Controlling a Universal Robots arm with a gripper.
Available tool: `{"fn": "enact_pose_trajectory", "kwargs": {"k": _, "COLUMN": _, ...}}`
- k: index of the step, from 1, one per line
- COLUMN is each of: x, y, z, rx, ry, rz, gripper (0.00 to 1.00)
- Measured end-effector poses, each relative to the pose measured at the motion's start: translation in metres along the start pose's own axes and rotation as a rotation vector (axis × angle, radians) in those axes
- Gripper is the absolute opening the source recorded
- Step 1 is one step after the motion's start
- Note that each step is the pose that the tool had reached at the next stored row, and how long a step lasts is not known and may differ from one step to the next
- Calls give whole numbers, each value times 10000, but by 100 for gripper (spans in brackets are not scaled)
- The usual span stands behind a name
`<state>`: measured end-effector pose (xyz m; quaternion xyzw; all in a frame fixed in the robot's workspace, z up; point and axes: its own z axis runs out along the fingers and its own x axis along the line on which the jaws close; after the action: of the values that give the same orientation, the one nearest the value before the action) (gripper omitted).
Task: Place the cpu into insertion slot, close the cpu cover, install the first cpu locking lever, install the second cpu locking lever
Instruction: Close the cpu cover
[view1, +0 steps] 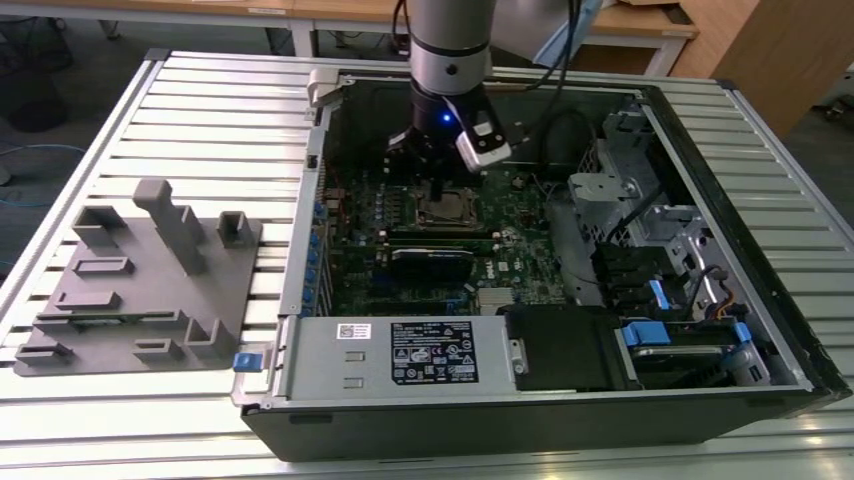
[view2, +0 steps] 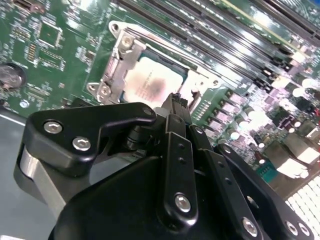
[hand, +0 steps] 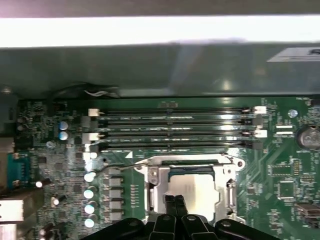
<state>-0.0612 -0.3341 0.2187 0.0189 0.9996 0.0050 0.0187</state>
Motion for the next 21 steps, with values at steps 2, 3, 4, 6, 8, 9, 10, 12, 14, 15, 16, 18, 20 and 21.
{"fn": "enact_pose_trajectory", "kwargs": {"k": 2, "x": -44, "y": -3, "z": 2, "rx": 1, "ry": 1, "rz": -1, "gripper": 11}}
{"fn": "enact_pose_trajectory", "kwargs": {"k": 3, "x": -63, "y": -3, "z": 3, "rx": 1, "ry": 0, "rz": 0, "gripper": 11}}
{"fn": "enact_pose_trajectory", "kwargs": {"k": 4, "x": -77, "y": -3, "z": 4, "rx": 1, "ry": 1, "rz": 0, "gripper": 11}}
{"fn": "enact_pose_trajectory", "kwargs": {"k": 6, "x": -96, "y": -2, "z": 4, "rx": 1, "ry": 0, "rz": 0, "gripper": 11}}
{"fn": "enact_pose_trajectory", "kwargs": {"k": 8, "x": -103, "y": -2, "z": 5, "rx": 1, "ry": 0, "rz": 0, "gripper": 11}}
{"fn": "enact_pose_trajectory", "kwargs": {"k": 9, "x": -103, "y": -2, "z": 5, "rx": 1, "ry": -4, "rz": 1, "gripper": 11}}
{"fn": "enact_pose_trajectory", "kwargs": {"k": 10, "x": -104, "y": -2, "z": 6, "rx": 0, "ry": -25, "rz": 1, "gripper": 11}}
{"fn": "enact_pose_trajectory", "kwargs": {"k": 12, "x": -104, "y": -1, "z": 9, "rx": -3, "ry": -106, "rz": -1, "gripper": 11}}
{"fn": "enact_pose_trajectory", "kwargs": {"k": 14, "x": -104, "y": -2, "z": 10, "rx": -4, "ry": -150, "rz": -2, "gripper": 11}}
{"fn": "enact_pose_trajectory", "kwargs": {"k": 15, "x": -104, "y": -2, "z": 10, "rx": -5, "ry": -150, "rz": -3, "gripper": 11}}
{"fn": "enact_pose_trajectory", "kwargs": {"k": 16, "x": -104, "y": -2, "z": 10, "rx": -5, "ry": -152, "rz": -3, "gripper": 11}}
{"fn": "enact_pose_trajectory", "kwargs": {"k": 18, "x": -109, "y": -2, "z": 10, "rx": -6, "ry": -153, "rz": -2, "gripper": 11}}
{"fn": "enact_pose_trajectory", "kwargs": {"k": 20, "x": -129, "y": -3, "z": 11, "rx": -6, "ry": -153, "rz": -1, "gripper": 11}}
{"fn": "enact_pose_trajectory", "kwargs": {"k": 21, "x": -133, "y": -4, "z": 11, "rx": -5, "ry": -152, "rz": -1, "gripper": 11}}
